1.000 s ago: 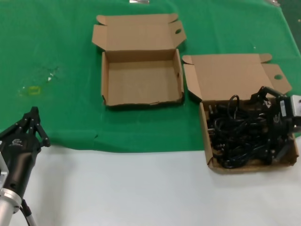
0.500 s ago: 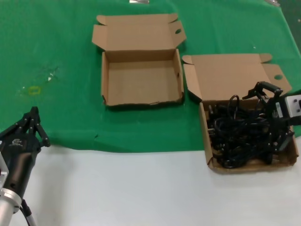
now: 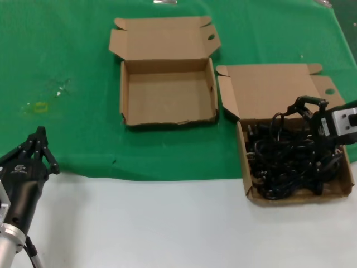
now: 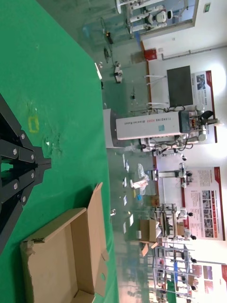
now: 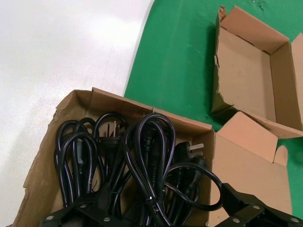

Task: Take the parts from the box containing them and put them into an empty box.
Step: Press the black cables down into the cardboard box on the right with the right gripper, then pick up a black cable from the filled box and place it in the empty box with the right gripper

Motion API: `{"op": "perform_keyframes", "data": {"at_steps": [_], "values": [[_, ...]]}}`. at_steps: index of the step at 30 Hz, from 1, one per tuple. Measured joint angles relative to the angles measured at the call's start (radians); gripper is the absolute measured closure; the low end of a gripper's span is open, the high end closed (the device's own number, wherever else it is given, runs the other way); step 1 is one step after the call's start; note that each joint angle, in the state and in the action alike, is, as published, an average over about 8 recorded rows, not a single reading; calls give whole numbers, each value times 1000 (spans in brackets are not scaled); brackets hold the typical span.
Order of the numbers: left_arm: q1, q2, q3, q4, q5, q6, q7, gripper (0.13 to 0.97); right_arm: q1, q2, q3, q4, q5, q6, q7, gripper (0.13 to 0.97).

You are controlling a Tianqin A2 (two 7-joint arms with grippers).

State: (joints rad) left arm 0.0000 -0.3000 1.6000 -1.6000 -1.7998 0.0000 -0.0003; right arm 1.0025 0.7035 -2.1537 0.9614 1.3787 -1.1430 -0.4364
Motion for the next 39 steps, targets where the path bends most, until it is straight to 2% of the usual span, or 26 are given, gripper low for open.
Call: {"op": "perform_keyframes", "data": {"at_steps": [8, 16, 20, 28, 37, 39], "values": [[0, 0, 0, 0, 0, 0, -1, 953, -1, -9, 7, -28, -5, 4, -21, 313], [0, 0, 0, 0, 0, 0, 0, 953, 0, -16, 9, -59, -13, 10, -48, 511], [0, 0, 0, 0, 0, 0, 0, 953, 2, -18, 8, -69, -17, 8, -55, 511], [0, 0, 0, 0, 0, 0, 0, 953, 5, -25, 7, -74, -25, 8, -55, 718], [0, 0, 0, 0, 0, 0, 0, 953, 6, -18, 11, -40, -29, 1, -16, 851], [0, 0, 0, 0, 0, 0, 0, 953, 4, -9, 14, -16, -27, -9, 8, 855]]}}
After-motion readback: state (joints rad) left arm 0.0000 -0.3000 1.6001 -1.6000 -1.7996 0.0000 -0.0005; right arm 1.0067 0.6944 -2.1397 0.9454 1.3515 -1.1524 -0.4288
